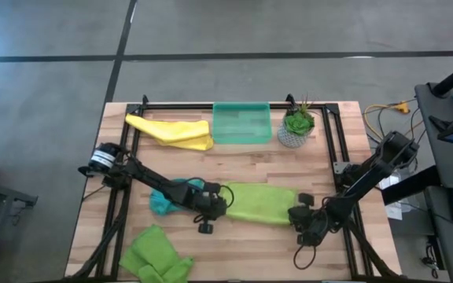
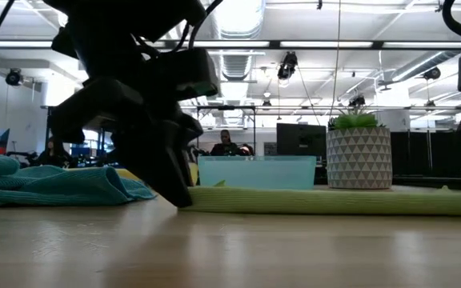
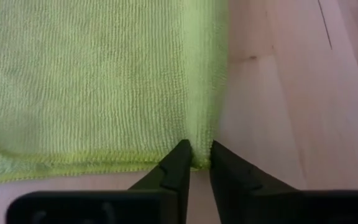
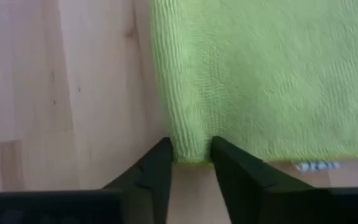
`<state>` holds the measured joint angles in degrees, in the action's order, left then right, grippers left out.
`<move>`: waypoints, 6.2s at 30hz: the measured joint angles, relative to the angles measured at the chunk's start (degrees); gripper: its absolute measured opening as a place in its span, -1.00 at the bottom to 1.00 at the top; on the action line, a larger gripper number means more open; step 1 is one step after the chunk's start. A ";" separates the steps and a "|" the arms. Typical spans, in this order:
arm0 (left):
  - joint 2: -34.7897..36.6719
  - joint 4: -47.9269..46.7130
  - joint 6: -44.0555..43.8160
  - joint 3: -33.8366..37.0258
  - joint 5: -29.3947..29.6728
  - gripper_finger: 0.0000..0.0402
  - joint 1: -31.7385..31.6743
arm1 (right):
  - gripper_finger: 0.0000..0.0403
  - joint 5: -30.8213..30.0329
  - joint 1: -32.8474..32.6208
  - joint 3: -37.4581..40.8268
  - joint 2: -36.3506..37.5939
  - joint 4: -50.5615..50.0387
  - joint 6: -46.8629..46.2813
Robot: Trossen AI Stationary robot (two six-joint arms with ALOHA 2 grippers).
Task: Fold microfiber towels
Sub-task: Fold the light green microfiber cloth
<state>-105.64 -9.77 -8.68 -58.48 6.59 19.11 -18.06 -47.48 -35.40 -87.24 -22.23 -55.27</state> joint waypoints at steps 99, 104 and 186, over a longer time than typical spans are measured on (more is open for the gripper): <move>7.34 0.05 -9.00 0.85 13.40 -0.95 -4.93 | -0.88 -7.23 0.95 -5.45 7.16 -19.89 -29.72; 7.04 0.15 -9.04 0.86 13.95 -0.95 -5.70 | -0.83 -6.87 3.09 -5.05 7.16 -20.11 -29.58; -9.52 2.88 8.14 -12.13 -10.31 -0.13 -14.66 | -0.03 9.45 27.33 2.84 2.20 15.40 24.69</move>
<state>-115.16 -6.89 -0.54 -70.61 -3.72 4.45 -8.61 -20.15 -32.56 -85.03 -6.83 -30.58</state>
